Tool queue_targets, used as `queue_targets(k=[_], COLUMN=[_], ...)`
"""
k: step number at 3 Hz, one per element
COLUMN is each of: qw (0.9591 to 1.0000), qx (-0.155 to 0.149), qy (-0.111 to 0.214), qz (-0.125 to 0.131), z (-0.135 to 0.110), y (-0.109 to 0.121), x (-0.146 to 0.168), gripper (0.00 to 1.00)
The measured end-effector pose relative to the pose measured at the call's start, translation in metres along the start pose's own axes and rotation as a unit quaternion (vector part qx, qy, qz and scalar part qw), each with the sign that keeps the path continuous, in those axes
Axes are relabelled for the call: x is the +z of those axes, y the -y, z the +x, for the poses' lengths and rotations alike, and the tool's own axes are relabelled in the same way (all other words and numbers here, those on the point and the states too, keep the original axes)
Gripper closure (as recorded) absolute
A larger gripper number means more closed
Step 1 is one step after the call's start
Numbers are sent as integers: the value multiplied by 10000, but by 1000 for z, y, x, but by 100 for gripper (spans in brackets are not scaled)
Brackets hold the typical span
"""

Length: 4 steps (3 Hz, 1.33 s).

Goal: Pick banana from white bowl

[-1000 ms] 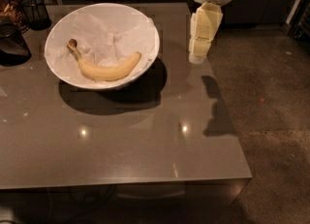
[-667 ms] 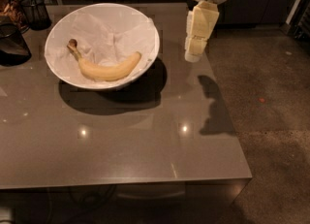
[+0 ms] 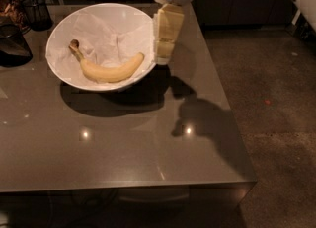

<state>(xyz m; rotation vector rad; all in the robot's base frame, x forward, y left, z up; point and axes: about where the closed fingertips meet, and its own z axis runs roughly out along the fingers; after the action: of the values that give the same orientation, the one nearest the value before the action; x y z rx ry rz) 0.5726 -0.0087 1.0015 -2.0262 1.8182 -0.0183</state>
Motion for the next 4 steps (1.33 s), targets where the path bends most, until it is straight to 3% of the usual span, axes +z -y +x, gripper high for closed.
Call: queue_targets(k=[1, 3, 4], qw=[10000, 9996, 9989], qx=[12, 52, 69], qy=[11, -20, -67], qz=[-54, -275, -459], z=[-24, -53, -60], y=[7, 19, 24], x=[16, 44, 63], gripper=[7, 12, 22])
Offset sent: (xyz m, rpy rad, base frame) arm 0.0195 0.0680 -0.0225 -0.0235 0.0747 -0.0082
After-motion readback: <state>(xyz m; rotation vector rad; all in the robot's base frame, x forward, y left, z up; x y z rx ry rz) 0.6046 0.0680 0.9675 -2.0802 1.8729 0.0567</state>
